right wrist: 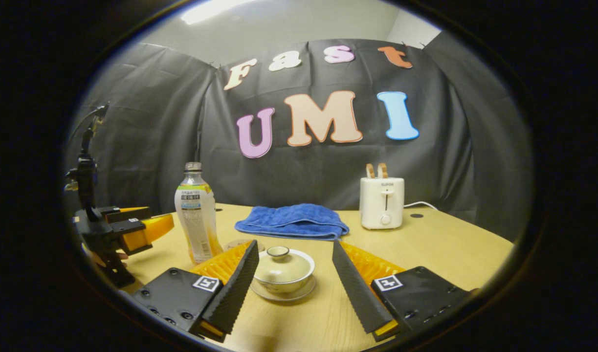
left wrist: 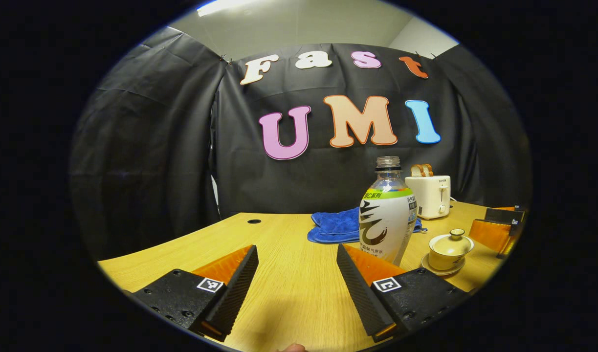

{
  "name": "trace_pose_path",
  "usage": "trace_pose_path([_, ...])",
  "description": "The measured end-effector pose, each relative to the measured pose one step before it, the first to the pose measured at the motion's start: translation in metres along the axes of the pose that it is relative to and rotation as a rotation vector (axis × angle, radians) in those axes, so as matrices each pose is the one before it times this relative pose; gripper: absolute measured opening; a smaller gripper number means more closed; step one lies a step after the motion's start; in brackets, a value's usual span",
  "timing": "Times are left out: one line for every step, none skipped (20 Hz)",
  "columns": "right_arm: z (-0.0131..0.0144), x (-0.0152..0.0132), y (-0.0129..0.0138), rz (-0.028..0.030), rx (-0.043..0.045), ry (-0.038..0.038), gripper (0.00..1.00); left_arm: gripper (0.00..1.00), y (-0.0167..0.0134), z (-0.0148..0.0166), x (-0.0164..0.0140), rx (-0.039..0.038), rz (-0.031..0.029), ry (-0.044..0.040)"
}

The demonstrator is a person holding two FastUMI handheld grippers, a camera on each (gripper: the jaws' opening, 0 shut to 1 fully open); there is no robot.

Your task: Open the teacup lid with one hand, grasp the water bottle and pour water into the teacup with the other hand; after pouring, place the water bottle on the coaster and then close the teacup lid.

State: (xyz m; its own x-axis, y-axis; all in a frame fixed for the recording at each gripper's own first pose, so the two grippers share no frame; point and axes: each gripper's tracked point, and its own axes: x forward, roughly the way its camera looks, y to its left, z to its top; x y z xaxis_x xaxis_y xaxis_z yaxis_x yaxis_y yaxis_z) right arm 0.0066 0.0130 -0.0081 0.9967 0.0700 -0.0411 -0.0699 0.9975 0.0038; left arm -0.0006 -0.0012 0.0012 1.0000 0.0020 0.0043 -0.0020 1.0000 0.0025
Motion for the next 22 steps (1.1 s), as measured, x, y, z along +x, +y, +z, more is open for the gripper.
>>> trace_pose_path([-0.00107,0.00231,0.00203,0.00732,0.00478,0.00893,0.96,0.95,-0.00001,0.00002,0.00043,-0.00008,0.00007,0.00045])
trace_pose_path([0.00058,0.00283,0.00263,0.0131,0.00365,0.00663,0.96,0.94,0.00005,-0.00053,-0.0007,-0.00018,0.00022,-0.00018])
trace_pose_path([0.00072,0.00301,0.00268,0.00864,0.00065,0.004,0.96,0.94,-0.00009,0.00065,0.00043,-0.00012,0.00016,0.00017])
trace_pose_path([-0.00079,0.00362,0.00126,0.00693,-0.00312,0.00746,0.96,0.94,0.00017,-0.00093,-0.00062,-0.00058,0.00022,0.00026])
trace_pose_path([-0.00084,0.00386,0.00089,0.00308,-0.00678,0.01147,0.96,0.94,-0.00029,0.00064,0.00022,-0.00055,0.00008,0.00051])
trace_pose_path([-0.0011,0.00304,0.00169,0.00483,-0.00594,0.0091,0.96,0.95,0.00004,-0.00036,-0.00004,-0.00029,0.00004,0.00011])
trace_pose_path([0.0004,0.00315,0.00209,0.00423,-0.00502,0.0095,0.96,0.94,0.00005,0.00032,-0.00004,-0.00038,0.00008,0.00004])
trace_pose_path([0.00145,0.0019,0.00241,0.00323,-0.00389,0.0041,0.96,0.95,0.00006,-0.00045,0.00028,-0.00042,0.0,0.00045])
trace_pose_path([0.00023,0.00322,0.0019,0.00287,-0.00584,0.00476,0.96,0.94,0.00016,0.00022,0.00052,-0.00014,-0.00006,-0.00021])
trace_pose_path([0.00107,0.00206,0.00127,-0.00002,-0.00841,0.00482,0.96,0.94,-0.0003,-0.00029,-0.00031,-0.00008,-0.00013,0.00017])
trace_pose_path([-0.00142,0.00236,0.00162,0.00028,-0.01194,0.0099,0.96,0.94,-0.0001,0.00032,-0.00031,-0.00017,0.00003,-0.00007])
trace_pose_path([-0.00099,0.00248,0.0013,-0.00061,-0.00948,0.011,0.96,0.95,-0.00019,-0.00011,0.00053,-0.00028,0.00004,0.00047])
trace_pose_path([-0.00161,0.00066,0.00028,-0.00292,-0.01179,0.00962,0.96,0.95,-0.00006,0.00092,0.00027,-0.00019,0.00004,0.00022])
trace_pose_path([-0.00208,0.00256,0.00156,-0.00105,-0.01176,0.00976,0.9,0.94,0.00032,-0.0009,-0.00042,-0.00026,0.00009,0.0001])
trace_pose_path([-0.00252,0.00219,0.00058,0.00057,-0.01068,0.01237,0.84,0.95,-0.0001,0.00053,-0.00059,-0.00044,0.00002,0.00019])
trace_pose_path([-0.00258,0.00193,-0.00011,-0.00275,-0.00797,0.0129,0.83,0.94,-0.00061,-0.00057,0.00075,-0.00038,0.00007,0.00083])
trace_pose_path([-0.00409,0.00226,-0.0004,-0.00386,-0.00305,0.01149,0.83,0.94,0.00022,0.00053,0.00029,-0.00064,0.00009,0.00026])
trace_pose_path([-0.00238,-0.0001,0.00072,0.00326,0.00412,0.01198,0.77,0.95,-0.00046,-0.00058,-0.00004,-0.00024,0.00003,0.00031])
trace_pose_path([0.00073,-0.00028,0.0011,-0.00001,0.00659,-0.0005,0.71,0.94,-0.00007,0.00066,-0.00002,-0.00016,0.00019,0.00004])
trace_pose_path([0.00099,0.00024,-0.00084,-0.00214,-0.00104,0.00358,0.65,0.94,0.00044,-0.00085,-0.00069,0.00003,0.00019,-0.00014])
trace_pose_path([0.00179,-0.00105,0.00212,0.00752,0.00216,0.0019,0.59,0.94,-0.00016,0.00077,-0.00017,0.00027,0.00006,-0.00015])
trace_pose_path([-0.00017,0.00161,-0.00071,-0.0033,-0.00091,-0.00896,0.55,0.95,-0.00004,-0.00059,0.00021,0.00032,0.0003,-0.00001])
